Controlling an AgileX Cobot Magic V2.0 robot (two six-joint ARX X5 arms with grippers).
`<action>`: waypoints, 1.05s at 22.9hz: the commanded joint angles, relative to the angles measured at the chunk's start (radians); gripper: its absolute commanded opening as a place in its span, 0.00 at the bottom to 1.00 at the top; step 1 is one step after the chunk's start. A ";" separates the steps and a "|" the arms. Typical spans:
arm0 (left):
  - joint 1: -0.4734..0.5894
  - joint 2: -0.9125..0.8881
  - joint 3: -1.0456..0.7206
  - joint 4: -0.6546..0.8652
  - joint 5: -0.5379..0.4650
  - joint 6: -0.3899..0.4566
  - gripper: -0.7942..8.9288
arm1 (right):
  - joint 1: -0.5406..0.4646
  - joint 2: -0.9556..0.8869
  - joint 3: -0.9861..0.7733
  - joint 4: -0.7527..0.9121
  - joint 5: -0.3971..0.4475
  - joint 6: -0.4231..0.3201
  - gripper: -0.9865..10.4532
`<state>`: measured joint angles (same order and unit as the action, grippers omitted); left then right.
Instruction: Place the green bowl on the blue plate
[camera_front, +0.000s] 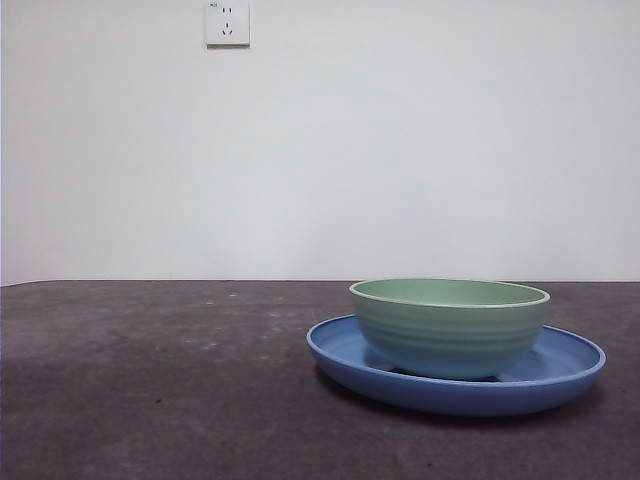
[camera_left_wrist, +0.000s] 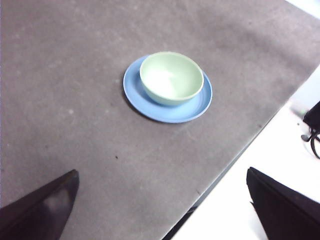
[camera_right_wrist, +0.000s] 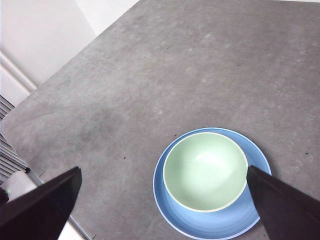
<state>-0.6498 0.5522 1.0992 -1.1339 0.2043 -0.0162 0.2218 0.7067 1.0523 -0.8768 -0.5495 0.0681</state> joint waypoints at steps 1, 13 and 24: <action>-0.004 -0.007 -0.001 -0.004 0.000 0.000 0.63 | 0.003 0.004 0.019 0.005 -0.001 0.006 0.62; -0.005 -0.011 0.000 0.005 0.290 -0.002 0.63 | 0.003 0.007 0.019 -0.014 0.059 0.112 0.62; -0.005 -0.011 0.000 0.011 0.289 0.040 0.63 | -0.005 0.240 0.019 -0.232 0.188 0.157 0.62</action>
<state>-0.6498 0.5396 1.0893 -1.1362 0.4862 0.0036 0.2172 0.9226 1.0542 -1.1088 -0.3637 0.2256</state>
